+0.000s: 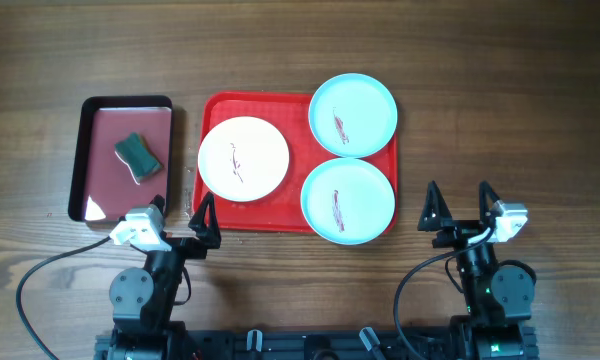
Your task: Clean dirty plates on tray and stack at the side
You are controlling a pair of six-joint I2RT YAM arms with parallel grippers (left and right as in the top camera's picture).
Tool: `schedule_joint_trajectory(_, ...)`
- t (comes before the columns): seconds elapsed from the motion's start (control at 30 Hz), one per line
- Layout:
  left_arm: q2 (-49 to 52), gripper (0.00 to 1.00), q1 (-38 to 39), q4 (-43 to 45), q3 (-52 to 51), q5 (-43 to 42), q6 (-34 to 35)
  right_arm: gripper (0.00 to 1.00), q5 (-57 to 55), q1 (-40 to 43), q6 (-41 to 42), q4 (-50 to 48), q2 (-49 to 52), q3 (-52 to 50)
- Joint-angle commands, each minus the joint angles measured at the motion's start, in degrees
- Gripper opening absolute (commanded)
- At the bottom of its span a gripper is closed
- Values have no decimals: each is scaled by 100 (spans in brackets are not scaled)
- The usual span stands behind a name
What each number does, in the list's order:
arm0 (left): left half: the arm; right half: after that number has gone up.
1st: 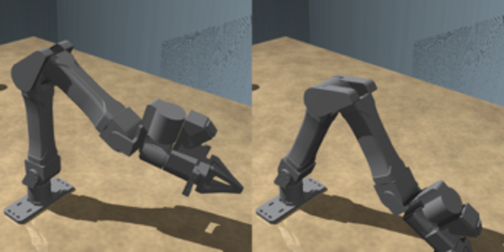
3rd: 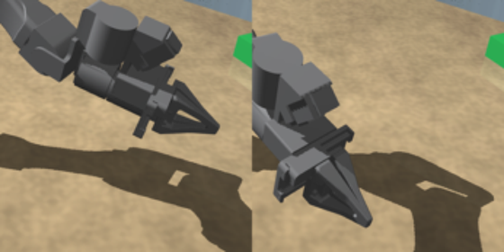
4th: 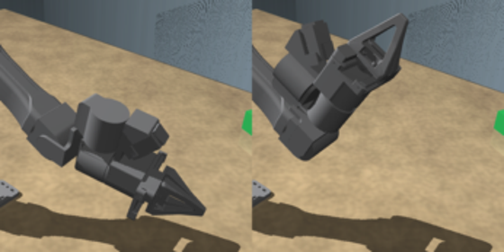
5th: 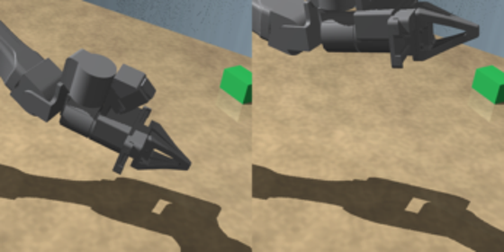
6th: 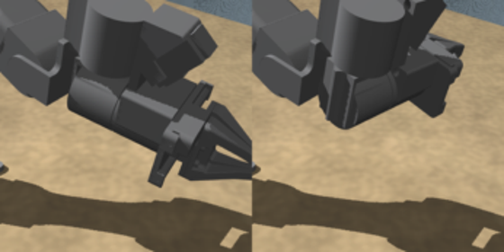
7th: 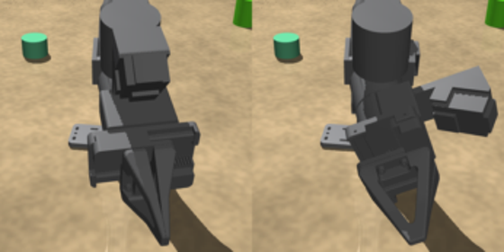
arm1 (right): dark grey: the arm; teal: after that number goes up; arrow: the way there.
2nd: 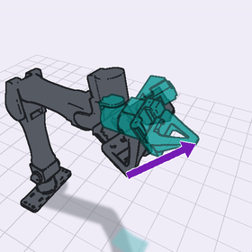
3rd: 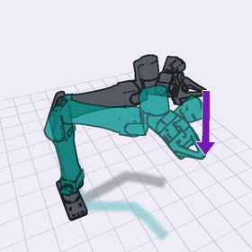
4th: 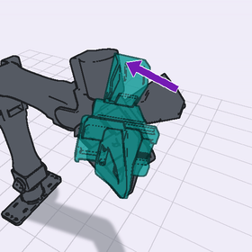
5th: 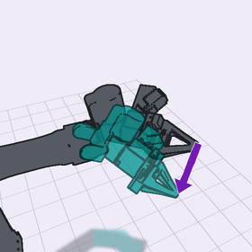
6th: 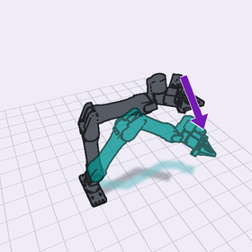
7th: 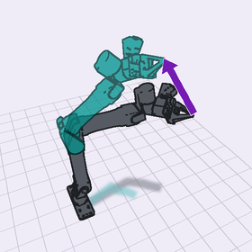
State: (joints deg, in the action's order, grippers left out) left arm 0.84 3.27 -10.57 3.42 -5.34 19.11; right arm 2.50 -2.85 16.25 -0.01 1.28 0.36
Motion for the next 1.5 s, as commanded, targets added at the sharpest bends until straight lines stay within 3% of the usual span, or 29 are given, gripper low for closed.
schedule_joint_trajectory(0.0, -2, 100, -33, -20, -22, 94, -90, 100, -138, -20, 39, -31, -26, -7)
schedule_joint_trajectory(0.13, -2, 100, -33, -15, -22, 68, -68, 100, 20, -20, 103, -13, -26, -7)
schedule_joint_trajectory(0.27, -2, 100, -33, -11, -22, 68, -70, 100, 66, -20, 1545, -17, -26, -7)
schedule_joint_trajectory(0.4, -2, 100, -33, -2, -22, 70, -72, 100, 229, -20, 1294, -35, -24, -4)
schedule_joint_trajectory(0.5, 57, 100, -33, -7, 129, -17, -96, 100, 1351, -20, 15, -136, -13, 190)
schedule_joint_trajectory(0.57, 317, 100, -33, -153, 518, -17, -289, 100, 1360, -20, 13, 151, 175, 601)
schedule_joint_trajectory(0.67, 1357, 100, -33, -894, 1674, -15, -717, 100, 1436, -20, -26, 734, 1145, 1681)
schedule_joint_trajectory(0.87, 3783, 100, -33, -2236, 4039, -203, -717, 100, 2057, -20, -756, 2190, 3436, 4118)
schedule_joint_trajectory(1.1, 6666, 100, -11, -5289, 7473, -424, -713, 100, 2247, -22, -1193, 5285, 6183, 7195)
schedule_joint_trajectory(1.17, 7163, 100, -11, -5735, 8251, -481, -662, 100, 2319, -20, -1178, 5954, 6795, 7812)
schedule_joint_trajectory(1.37, 7364, 100, -11, -5394, 8465, -922, -669, 100, 3615, -70, -538, 5012, 7814, 8008)
schedule_joint_trajectory(1.47, 7364, 100, -46, -5394, 8465, -800, -671, 93, 2660, -697, -96, 4835, 8207, 8011)
